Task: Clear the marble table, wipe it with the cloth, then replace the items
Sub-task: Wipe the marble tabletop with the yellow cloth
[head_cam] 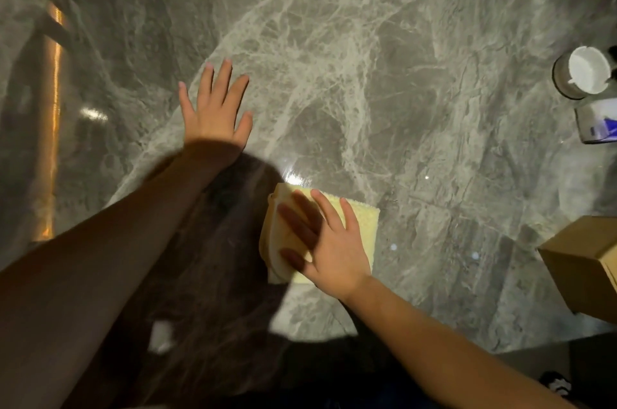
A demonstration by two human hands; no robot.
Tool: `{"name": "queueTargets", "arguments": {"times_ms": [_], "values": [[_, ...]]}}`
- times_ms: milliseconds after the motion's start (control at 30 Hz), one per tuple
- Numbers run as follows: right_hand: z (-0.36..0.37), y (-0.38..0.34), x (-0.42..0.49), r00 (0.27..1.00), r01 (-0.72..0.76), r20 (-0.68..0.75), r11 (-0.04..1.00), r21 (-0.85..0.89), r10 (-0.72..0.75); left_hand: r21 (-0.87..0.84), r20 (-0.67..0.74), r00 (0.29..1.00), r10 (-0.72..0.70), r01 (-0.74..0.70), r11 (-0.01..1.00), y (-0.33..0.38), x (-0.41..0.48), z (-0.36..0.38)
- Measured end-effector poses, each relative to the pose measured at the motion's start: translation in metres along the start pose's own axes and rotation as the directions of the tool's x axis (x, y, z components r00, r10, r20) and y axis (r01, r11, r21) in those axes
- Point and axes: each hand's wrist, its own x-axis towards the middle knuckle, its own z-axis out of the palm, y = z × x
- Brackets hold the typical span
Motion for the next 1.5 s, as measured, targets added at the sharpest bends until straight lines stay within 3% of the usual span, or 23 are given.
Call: {"name": "queueTargets", "arguments": {"times_ms": [167, 533, 733, 867, 1033, 1133, 1200, 1500], "values": [[-0.009, 0.017, 0.032, 0.998, -0.061, -0.018, 0.998, -0.007, 0.06, 0.108, -0.02, 1.0, 0.01, -0.008, 0.994, -0.001, 0.01, 0.007], [-0.059, 0.082, 0.172, 0.957, -0.257, -0.117, 0.964, 0.072, 0.264, 0.04, 0.006, 0.999, -0.043, 0.043, 0.998, 0.005, 0.008, 0.005], [-0.044, 0.056, 0.139, 0.947, -0.266, -0.165, 0.96, 0.084, 0.277, -0.181, -0.002, 0.999, -0.047, 0.046, 0.982, 0.028, -0.015, 0.003], [-0.022, 0.028, 0.086, 0.97, -0.187, -0.147, 0.982, 0.042, 0.191, -0.457, -0.048, 0.985, -0.166, 0.126, 0.881, 0.045, -0.025, -0.005], [-0.004, 0.003, 0.032, 0.983, -0.154, -0.093, 0.987, 0.045, 0.158, -0.314, 0.061, 0.997, 0.043, -0.021, 0.949, 0.081, -0.029, 0.001], [0.002, -0.001, 0.006, 0.995, -0.064, -0.068, 0.983, 0.17, 0.077, -0.285, 0.074, 0.991, 0.116, -0.09, 0.954, 0.101, -0.038, 0.012], [0.002, -0.003, -0.003, 0.995, -0.041, -0.078, 0.977, 0.209, 0.058, -0.261, 0.069, 0.987, 0.147, -0.125, 0.957, 0.111, -0.042, 0.017], [0.002, 0.004, -0.016, 0.995, -0.062, -0.075, 0.995, 0.084, 0.069, -0.203, 0.096, 0.984, 0.151, -0.129, 0.971, 0.121, -0.041, 0.02]]}}
